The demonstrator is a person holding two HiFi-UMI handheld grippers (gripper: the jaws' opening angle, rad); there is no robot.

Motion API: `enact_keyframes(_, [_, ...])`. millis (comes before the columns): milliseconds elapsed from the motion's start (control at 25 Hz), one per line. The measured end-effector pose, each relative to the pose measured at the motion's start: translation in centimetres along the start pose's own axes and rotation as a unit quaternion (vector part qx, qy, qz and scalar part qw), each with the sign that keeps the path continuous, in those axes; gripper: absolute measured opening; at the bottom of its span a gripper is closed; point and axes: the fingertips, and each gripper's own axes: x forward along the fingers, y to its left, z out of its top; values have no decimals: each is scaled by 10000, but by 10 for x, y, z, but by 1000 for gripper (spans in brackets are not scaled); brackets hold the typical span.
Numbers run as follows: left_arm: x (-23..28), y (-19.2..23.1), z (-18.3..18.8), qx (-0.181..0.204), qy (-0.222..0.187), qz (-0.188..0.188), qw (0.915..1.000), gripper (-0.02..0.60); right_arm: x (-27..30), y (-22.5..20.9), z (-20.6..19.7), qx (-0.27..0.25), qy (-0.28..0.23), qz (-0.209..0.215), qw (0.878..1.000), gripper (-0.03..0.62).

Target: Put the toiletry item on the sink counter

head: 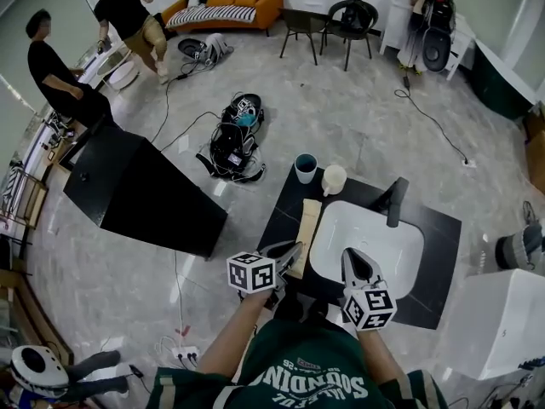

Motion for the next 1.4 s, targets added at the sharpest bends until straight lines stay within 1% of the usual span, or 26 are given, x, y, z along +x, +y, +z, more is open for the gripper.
enact_keyframes(160, [-5,22,4,-8,102,68,9999,37,9,3,-3,61,9,-85,9999,43])
enact_keyframes(440, [-1,58,12,-11,317,71,9995,37,27,2,-5,151,16,-288,9995,43])
enact_keyframes(640, [4,83,9,-98,487,67,9987,37,36,3,-12,241,107,-425,9987,43])
enact_keyframes(800, [10,103,3,-60,676,97,9976,37,41,1,-19,299,153,-546,9979,43])
enact_keyframes(920, [13,125,-2,-41,841,221,9962,37,46,1,-21,317,191,-631,9973,43])
enact_keyframes(1120, [22,167,-19,-147,1168,466,9920,37,52,-1,-25,374,281,-772,9959,43])
enact_keyframes(1280, [31,192,-32,-209,1385,640,9881,37,57,-3,-24,387,297,-861,9951,43])
enact_keyframes(1400, [36,209,-40,-228,1511,837,9847,37,59,-4,-25,408,322,-929,9943,43])
